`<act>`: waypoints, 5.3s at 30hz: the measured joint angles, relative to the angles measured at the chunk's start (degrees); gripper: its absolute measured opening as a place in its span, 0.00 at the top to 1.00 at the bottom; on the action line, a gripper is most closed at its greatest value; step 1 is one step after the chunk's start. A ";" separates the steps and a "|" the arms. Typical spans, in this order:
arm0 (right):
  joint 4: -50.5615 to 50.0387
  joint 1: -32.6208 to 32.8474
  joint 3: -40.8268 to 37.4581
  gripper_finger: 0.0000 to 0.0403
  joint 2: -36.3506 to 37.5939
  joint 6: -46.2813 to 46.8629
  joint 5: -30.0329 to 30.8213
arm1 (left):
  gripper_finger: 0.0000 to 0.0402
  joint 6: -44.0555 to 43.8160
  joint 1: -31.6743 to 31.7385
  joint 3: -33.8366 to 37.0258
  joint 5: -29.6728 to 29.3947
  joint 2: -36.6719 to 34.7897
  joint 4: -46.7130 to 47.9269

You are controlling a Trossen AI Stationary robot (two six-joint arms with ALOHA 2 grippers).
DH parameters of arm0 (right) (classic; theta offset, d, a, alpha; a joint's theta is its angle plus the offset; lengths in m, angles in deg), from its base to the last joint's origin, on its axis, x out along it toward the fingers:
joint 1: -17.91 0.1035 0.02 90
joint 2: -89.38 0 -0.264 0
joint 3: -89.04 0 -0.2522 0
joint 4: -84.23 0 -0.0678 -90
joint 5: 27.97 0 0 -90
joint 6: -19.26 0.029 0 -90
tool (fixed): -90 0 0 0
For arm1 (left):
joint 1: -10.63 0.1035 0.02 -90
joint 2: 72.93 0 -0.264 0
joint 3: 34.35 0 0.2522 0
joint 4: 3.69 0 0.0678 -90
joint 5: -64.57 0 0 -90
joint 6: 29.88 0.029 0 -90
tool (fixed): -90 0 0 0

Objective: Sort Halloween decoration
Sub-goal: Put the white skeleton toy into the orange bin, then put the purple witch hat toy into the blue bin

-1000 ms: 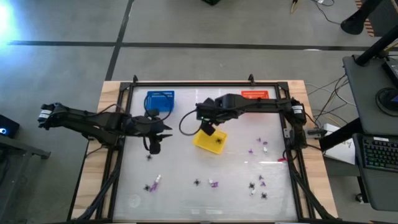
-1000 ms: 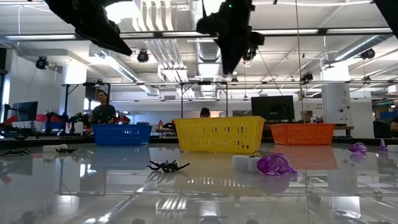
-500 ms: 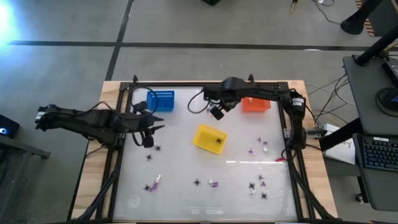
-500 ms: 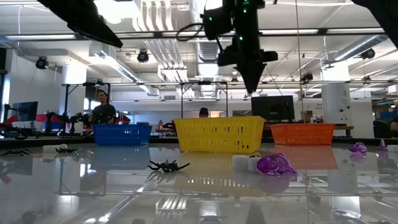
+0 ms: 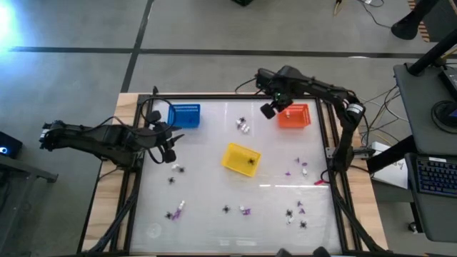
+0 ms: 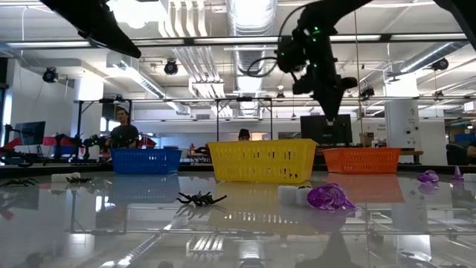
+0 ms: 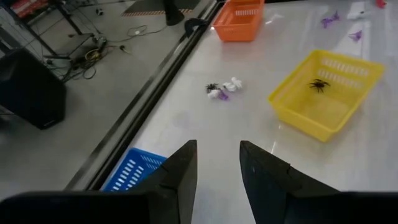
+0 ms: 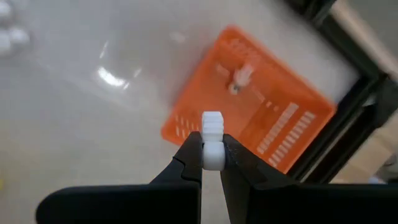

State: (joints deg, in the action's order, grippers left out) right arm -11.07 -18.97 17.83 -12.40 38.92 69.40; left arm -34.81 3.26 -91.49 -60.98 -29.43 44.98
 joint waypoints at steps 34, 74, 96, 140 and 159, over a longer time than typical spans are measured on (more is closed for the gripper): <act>7.21 -6.63 -11.57 0.62 0.53 -2.62 2.68 | 0.74 -3.61 -0.01 0.00 -1.45 -0.32 1.69; 8.56 23.56 -10.41 0.64 15.03 17.18 -17.82 | 0.74 -4.18 -0.02 0.00 4.73 -1.25 4.78; 22.96 41.21 -10.10 0.65 7.61 33.53 -17.85 | 0.74 -3.27 -0.02 0.00 6.56 -1.89 4.56; 27.72 44.87 -9.93 0.64 7.17 35.11 -13.35 | 0.73 -37.13 -16.87 4.52 37.54 9.14 9.49; 25.85 44.87 -9.95 0.64 8.02 27.07 -13.97 | 0.73 -63.42 -27.51 3.89 36.04 20.09 2.02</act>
State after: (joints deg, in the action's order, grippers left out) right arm 14.78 25.90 7.88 -4.37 65.99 55.43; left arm -98.23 -24.26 -87.60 -24.94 -9.34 47.00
